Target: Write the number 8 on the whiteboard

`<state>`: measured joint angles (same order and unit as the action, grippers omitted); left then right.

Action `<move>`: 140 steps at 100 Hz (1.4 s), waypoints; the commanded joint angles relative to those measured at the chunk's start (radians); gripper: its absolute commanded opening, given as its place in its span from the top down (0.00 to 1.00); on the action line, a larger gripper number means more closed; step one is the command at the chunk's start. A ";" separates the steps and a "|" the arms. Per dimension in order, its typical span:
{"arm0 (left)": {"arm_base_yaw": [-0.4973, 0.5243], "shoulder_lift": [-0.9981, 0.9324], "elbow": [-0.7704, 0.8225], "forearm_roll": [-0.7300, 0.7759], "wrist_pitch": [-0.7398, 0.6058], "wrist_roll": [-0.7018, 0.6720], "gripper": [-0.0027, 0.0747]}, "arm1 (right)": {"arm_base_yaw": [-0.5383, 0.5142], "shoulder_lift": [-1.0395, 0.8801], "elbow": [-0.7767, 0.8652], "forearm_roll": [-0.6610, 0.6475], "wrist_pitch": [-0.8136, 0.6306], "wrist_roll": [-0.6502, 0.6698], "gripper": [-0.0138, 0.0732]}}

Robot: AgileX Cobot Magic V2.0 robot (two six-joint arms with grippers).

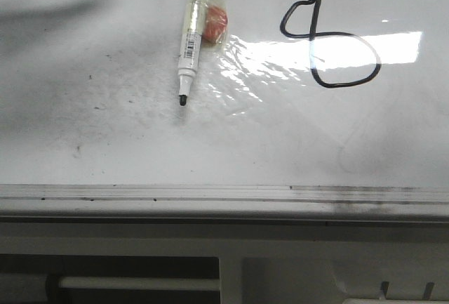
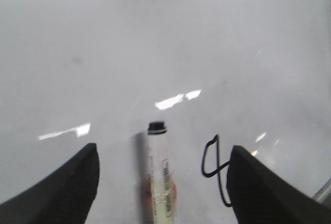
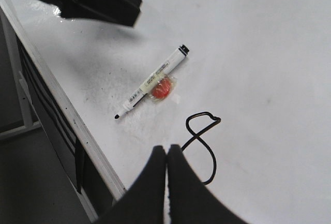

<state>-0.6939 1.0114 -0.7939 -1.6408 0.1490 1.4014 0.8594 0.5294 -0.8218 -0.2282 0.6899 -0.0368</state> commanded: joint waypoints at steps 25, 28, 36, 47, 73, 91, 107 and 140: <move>0.000 -0.499 0.231 0.037 0.029 -0.008 0.78 | -0.005 -0.270 0.181 -0.123 -0.086 0.005 0.91; 0.000 -0.537 0.258 0.037 0.029 -0.008 0.85 | -0.005 -0.297 0.195 -0.124 -0.086 0.005 0.91; 0.000 -0.634 0.324 0.026 0.031 -0.008 0.98 | -0.005 -0.343 0.221 -0.124 -0.086 0.005 0.91; 0.000 -0.721 0.395 0.019 0.037 -0.008 0.99 | -0.005 -0.375 0.232 -0.120 -0.086 0.005 0.92; 0.000 -0.789 0.449 0.019 0.058 -0.008 0.99 | -0.005 -0.377 0.232 -0.120 -0.093 0.005 0.92; 0.000 -0.789 0.449 0.019 0.058 -0.008 0.99 | -0.005 -0.377 0.232 -0.120 -0.093 0.005 0.92; 0.000 -0.789 0.449 0.019 0.058 -0.008 0.99 | -0.005 -0.377 0.232 -0.120 -0.093 0.005 0.92; 0.060 -0.818 0.536 0.275 -0.097 -0.067 0.99 | -0.005 -0.377 0.232 -0.120 -0.093 0.005 0.92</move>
<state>-0.6738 0.1938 -0.2628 -1.5232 0.0931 1.4134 0.8594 0.1398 -0.5668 -0.3246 0.6778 -0.0324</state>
